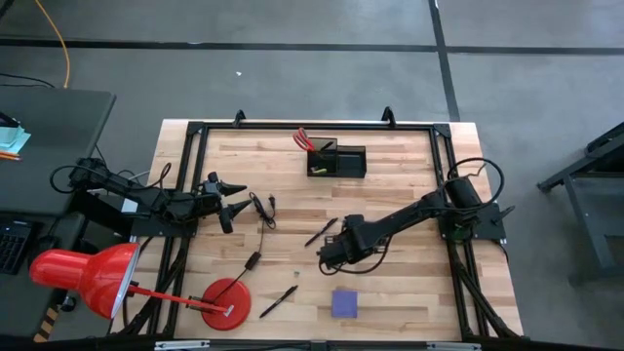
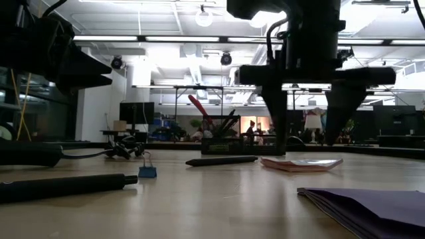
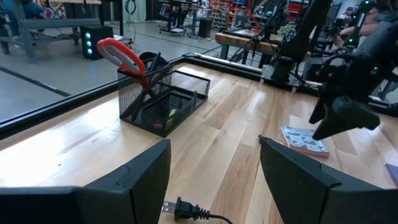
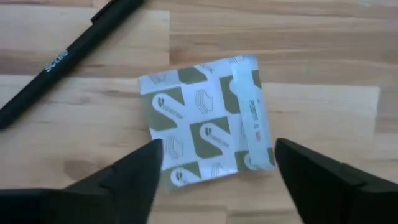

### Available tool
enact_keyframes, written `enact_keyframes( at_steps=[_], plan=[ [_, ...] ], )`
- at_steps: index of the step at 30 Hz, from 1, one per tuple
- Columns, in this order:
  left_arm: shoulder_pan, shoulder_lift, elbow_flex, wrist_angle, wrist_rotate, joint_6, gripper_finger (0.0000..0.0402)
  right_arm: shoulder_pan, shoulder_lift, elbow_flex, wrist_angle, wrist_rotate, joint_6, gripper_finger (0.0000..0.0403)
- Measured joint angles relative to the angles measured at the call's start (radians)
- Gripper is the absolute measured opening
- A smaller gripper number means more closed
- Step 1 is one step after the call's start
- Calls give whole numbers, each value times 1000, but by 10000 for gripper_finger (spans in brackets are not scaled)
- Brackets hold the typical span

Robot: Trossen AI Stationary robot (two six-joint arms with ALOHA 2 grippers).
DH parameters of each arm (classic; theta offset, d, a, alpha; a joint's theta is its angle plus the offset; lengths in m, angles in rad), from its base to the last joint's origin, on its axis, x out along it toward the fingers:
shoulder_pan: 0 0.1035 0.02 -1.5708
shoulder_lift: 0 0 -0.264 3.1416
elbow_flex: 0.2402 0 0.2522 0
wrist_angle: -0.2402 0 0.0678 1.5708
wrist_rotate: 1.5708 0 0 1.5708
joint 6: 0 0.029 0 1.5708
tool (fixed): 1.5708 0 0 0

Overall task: Pick and place office supplies into organizer
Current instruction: Put the pink sticky note pad into the mesh desk organizer

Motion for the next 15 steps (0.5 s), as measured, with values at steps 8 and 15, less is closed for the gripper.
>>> enact_keyframes(
  at_steps=[8, 15],
  plan=[
    [0, 0, 0, 0, 0, 0, 232, 2, 0, -18, 27, 2, -56, 393],
    [0, 0, 0, 0, 0, 0, 232, 3, 3, -18, 43, 29, -153, 398]
  ],
)
